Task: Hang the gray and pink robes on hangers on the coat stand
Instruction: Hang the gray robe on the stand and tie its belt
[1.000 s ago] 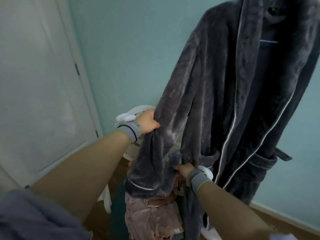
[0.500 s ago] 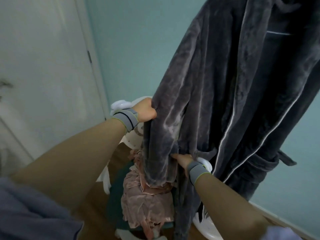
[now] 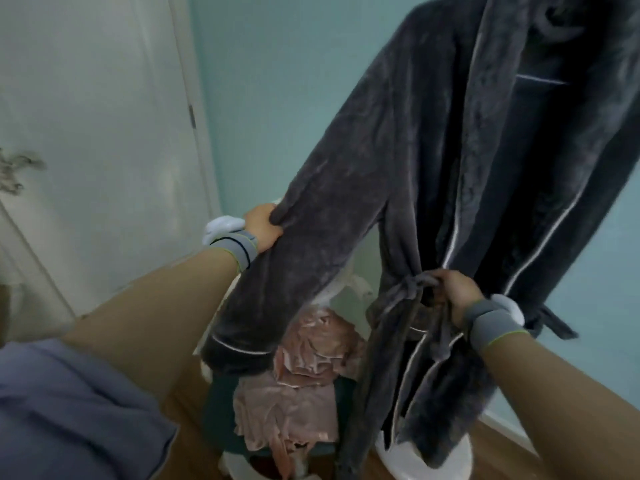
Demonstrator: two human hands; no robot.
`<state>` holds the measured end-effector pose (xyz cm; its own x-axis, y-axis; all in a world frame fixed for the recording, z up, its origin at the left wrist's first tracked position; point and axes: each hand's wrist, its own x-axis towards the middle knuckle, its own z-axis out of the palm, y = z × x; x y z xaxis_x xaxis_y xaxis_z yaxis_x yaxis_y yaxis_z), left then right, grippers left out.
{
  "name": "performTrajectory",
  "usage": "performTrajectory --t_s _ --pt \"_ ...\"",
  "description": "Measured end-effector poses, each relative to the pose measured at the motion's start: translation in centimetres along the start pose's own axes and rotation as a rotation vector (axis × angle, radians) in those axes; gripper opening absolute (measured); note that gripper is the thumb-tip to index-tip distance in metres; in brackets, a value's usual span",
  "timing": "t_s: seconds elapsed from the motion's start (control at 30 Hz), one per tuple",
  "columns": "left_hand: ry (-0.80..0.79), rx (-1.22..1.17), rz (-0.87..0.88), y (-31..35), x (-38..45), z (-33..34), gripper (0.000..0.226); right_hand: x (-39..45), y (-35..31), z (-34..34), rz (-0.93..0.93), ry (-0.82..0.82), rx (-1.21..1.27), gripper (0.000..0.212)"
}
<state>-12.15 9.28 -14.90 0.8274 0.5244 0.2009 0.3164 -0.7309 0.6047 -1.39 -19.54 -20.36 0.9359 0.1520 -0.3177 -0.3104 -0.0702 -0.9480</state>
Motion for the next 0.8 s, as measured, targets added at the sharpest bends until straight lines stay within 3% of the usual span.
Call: performTrajectory --t_s 0.1,0.17,0.27,0.37,0.43,0.53,0.7,0.77,0.8 --pt "0.126 0.080 -0.091 0.8 -0.4 3.0 0.033 -1.5 -3.1 -5.2 -0.096 0.055 0.046 0.025" --pt "0.184 0.132 -0.036 3.3 -1.4 5.5 0.028 -2.7 -5.0 -8.3 -0.168 0.044 0.106 0.024" --pt "-0.047 0.073 0.233 7.9 -4.3 9.7 0.027 -4.2 -7.1 -10.2 -0.267 -0.052 0.166 0.028" --pt "-0.385 -0.122 0.403 12.9 -7.7 14.2 0.055 -6.3 -8.7 -10.7 -0.307 -0.221 0.190 0.033" --pt "-0.494 -0.253 0.378 15.6 -9.3 16.3 0.069 -7.8 -9.4 -11.0 -0.333 -0.333 0.207 0.033" --pt "-0.529 -0.331 0.285 17.5 -10.4 18.0 0.055 -9.7 -10.3 -11.8 -0.373 -0.431 0.269 0.030" --pt "-0.460 -0.094 0.119 15.4 -10.5 17.3 0.030 -10.6 -12.6 -15.5 -0.414 -0.418 0.539 0.027" --pt "-0.427 -0.133 0.079 15.1 -9.9 15.7 0.029 -9.7 -12.0 -16.8 -0.397 -0.282 0.234 0.030" --pt "-0.393 -0.129 0.079 15.2 -9.5 14.8 0.037 -8.8 -11.3 -17.1 -0.408 -0.172 -0.142 0.028"
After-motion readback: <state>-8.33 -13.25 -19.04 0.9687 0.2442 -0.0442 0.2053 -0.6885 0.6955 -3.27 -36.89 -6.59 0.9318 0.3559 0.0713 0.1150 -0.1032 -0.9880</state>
